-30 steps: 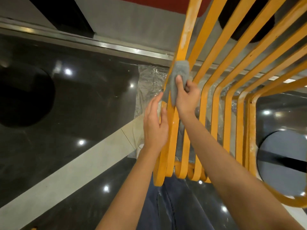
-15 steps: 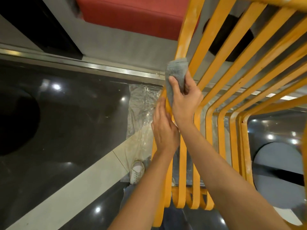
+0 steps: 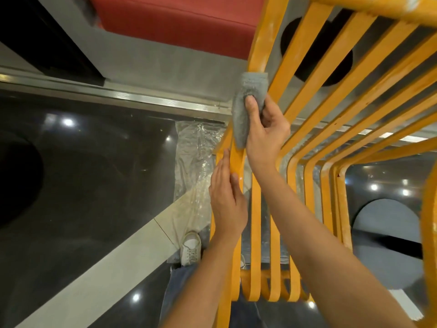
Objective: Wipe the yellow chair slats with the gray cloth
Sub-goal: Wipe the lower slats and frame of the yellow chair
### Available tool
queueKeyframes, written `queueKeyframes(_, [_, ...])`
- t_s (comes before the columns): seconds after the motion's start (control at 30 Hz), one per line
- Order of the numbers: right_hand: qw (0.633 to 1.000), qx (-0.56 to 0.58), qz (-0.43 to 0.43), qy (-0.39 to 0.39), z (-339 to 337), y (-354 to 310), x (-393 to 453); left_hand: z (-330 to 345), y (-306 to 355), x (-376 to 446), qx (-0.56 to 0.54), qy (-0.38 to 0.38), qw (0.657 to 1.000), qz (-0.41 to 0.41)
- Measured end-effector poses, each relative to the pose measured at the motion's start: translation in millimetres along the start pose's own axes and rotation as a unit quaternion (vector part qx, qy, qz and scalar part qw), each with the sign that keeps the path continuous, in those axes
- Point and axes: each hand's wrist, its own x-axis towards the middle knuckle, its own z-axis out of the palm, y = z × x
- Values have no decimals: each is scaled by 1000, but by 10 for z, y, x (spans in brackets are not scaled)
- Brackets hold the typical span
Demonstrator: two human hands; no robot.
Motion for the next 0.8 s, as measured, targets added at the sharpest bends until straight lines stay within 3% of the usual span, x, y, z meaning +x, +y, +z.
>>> queueKeyframes(0.17, [988,-136,-7,-78,-166,110,-209,-7,12,-3,0,3,1000,1])
queueKeyframes(0.27, [979,-182,-59,-71,-125,-1,5,7,23,-10,26,-1,1000,7])
queueKeyframes(0.43, [1000,10,-13,-21,45,-104,196,45,6,-43,87,4,996,11])
queueKeyframes(0.6, [998,-21,45,-43,7,-51,-216,33,5,-35,72,5,997,-1])
queueKeyframes(0.7, [1000,-16,2,21,115,-179,110,22,21,-46,79,-3,997,5])
queueKeyframes(0.8, [998,25,-38,33,131,-258,366,22,11,-40,83,-10,996,7])
